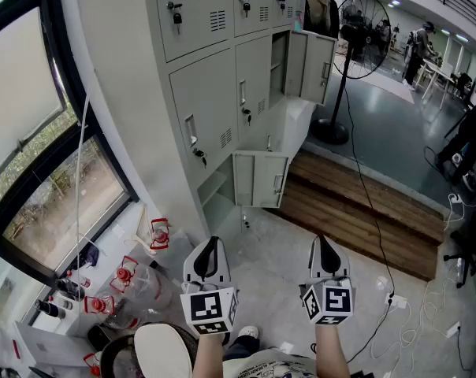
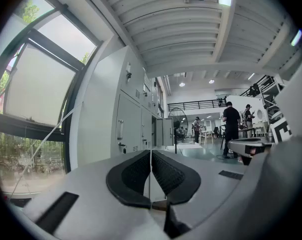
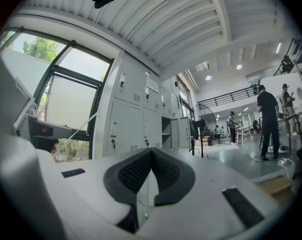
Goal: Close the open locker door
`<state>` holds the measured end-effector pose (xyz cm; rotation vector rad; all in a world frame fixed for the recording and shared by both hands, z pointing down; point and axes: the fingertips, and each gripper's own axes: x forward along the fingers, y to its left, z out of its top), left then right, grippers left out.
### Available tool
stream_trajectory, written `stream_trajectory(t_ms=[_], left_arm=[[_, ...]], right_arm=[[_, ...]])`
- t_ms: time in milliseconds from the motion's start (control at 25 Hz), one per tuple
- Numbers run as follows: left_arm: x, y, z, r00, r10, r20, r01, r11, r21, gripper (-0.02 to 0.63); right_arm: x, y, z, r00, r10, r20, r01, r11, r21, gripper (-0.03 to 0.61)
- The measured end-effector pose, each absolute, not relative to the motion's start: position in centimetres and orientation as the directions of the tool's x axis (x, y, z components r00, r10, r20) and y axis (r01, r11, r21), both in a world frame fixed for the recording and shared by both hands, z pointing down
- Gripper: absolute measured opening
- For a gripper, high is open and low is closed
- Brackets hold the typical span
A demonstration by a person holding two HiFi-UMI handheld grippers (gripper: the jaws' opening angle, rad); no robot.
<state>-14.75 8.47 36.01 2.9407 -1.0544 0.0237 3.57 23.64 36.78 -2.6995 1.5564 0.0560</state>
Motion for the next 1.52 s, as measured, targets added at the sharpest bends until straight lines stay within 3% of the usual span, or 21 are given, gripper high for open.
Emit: stream_trajectory(t_ms=[800,840,880,920,1200,1240,1280,1520], left_arm=[[-15.9,7.5,36.3,0.770,-0.638,0.017,-0.638,-0.769,0.034,0.014],[-15.9,7.2,36.3,0.770,-0.638,0.016,-0.638,-0.770,0.035,0.014],[-15.9,6.9,36.3,0.771,-0.636,0.015,-0.636,-0.770,0.037,0.014],[-15.9,6.5,36.4,0.772,-0.635,0.016,-0.635,-0.772,0.037,0.014],[-15.0,4.1,36.9,0.795,-0.606,0.018,-0.606,-0.795,0.035,0.014],[-14.9,3.8,37.0,0.800,-0.600,0.017,-0.601,-0.799,0.035,0.014],[-14.8,3.5,37.0,0.803,-0.595,0.017,-0.595,-0.803,0.035,0.014],[-14.1,2.2,37.4,0.823,-0.568,0.023,-0.568,-0.822,0.042,0.014]], right_arm=[[2.8,22.8,36.8,0.498,-0.865,-0.060,-0.867,-0.495,-0.058,-0.002],[2.8,22.5,36.7,0.494,-0.867,-0.064,-0.869,-0.490,-0.065,0.015],[2.7,22.2,36.7,0.488,-0.870,-0.067,-0.872,-0.484,-0.070,0.093],[2.7,21.8,36.6,0.484,-0.872,-0.069,-0.875,-0.479,-0.073,0.121],[2.8,19.5,37.2,0.491,-0.869,-0.064,-0.870,-0.486,-0.086,0.124],[2.7,19.1,37.3,0.486,-0.872,-0.060,-0.873,-0.480,-0.089,0.196],[2.5,18.8,37.5,0.482,-0.874,-0.057,-0.875,-0.476,-0.088,0.225],[2.2,17.8,38.0,0.496,-0.868,-0.038,-0.867,-0.493,-0.073,0.225]])
